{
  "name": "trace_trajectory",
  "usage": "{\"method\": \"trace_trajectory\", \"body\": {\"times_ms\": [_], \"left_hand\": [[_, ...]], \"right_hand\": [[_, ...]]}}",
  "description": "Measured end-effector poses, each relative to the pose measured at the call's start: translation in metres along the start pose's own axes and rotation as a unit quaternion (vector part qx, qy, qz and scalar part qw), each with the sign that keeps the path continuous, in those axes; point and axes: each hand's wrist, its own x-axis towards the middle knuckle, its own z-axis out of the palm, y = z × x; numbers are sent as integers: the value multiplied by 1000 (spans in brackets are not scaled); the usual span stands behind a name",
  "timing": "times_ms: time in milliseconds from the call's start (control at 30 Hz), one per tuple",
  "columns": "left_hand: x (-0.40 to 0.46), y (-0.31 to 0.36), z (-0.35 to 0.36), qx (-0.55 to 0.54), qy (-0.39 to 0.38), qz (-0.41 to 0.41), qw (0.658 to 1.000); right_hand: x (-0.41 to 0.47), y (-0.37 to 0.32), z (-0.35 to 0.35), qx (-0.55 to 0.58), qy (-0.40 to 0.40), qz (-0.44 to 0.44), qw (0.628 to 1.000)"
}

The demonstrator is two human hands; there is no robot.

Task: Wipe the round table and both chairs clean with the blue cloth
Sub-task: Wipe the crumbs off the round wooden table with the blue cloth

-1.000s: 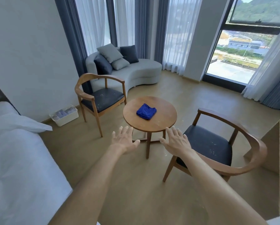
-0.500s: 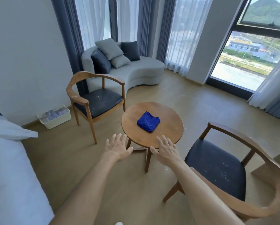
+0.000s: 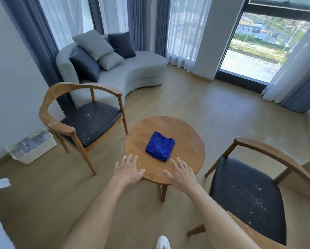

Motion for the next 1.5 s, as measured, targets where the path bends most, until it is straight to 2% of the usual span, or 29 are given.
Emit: {"method": "trace_trajectory", "body": {"times_ms": [333,600,867,1033,1233,1500], "left_hand": [[147,24,-32,21,-29,34,999],[249,33,-44,36,-59,33,997],[339,45,-54,52,-106,67,991],[408,56,-53,80,-140,131,978],[453,66,-29,95,-189,191,958],[472,35,31,78,-237,177,952]], "right_hand": [[135,29,-16,43,1,59,997],[221,36,-17,88,-36,93,991],[273,46,-11,130,-53,174,975],[313,43,-15,175,-29,252,951],[350,45,-3,196,-26,311,930],[380,46,52,229,-54,328,915]]}}
